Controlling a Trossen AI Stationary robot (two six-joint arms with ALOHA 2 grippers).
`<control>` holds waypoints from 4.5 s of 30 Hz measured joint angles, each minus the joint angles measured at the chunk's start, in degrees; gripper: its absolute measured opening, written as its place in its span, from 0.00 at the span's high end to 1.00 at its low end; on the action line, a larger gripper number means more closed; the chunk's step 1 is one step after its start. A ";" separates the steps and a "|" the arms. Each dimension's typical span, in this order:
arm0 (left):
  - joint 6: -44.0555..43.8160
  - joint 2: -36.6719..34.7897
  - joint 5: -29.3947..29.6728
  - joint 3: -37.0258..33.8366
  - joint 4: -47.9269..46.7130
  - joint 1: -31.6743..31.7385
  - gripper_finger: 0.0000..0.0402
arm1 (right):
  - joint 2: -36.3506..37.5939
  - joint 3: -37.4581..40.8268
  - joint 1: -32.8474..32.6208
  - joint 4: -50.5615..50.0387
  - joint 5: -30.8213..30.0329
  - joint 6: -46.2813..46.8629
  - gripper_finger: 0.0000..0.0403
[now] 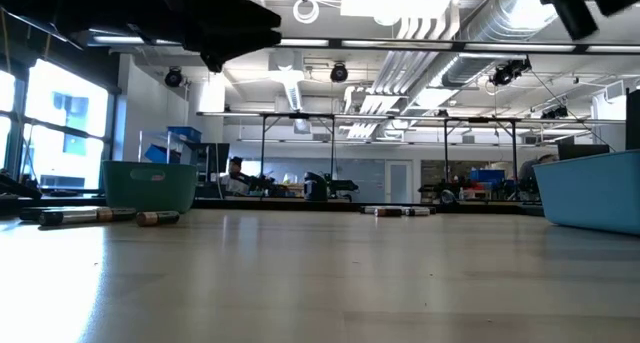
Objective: Sort batteries
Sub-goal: Put the black battery into the green bin
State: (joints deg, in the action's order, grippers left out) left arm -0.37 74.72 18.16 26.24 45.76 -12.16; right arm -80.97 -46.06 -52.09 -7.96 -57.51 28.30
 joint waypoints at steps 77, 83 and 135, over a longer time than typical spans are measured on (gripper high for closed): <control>10.89 14.38 -14.89 8.83 6.96 -3.87 0.90 | -21.11 -4.88 28.95 63.13 31.11 -44.33 0.87; 10.51 14.40 -13.07 8.79 6.90 -3.83 0.90 | -21.11 -4.88 30.93 62.94 33.24 -37.38 0.67; -6.26 21.03 -5.86 38.21 -110.51 58.34 0.90 | -18.71 -4.66 23.16 54.10 25.30 -34.54 0.55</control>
State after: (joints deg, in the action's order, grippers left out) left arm -6.63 95.75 12.30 64.45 -64.75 46.18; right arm -99.68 -50.72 -28.93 46.14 -32.21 -6.24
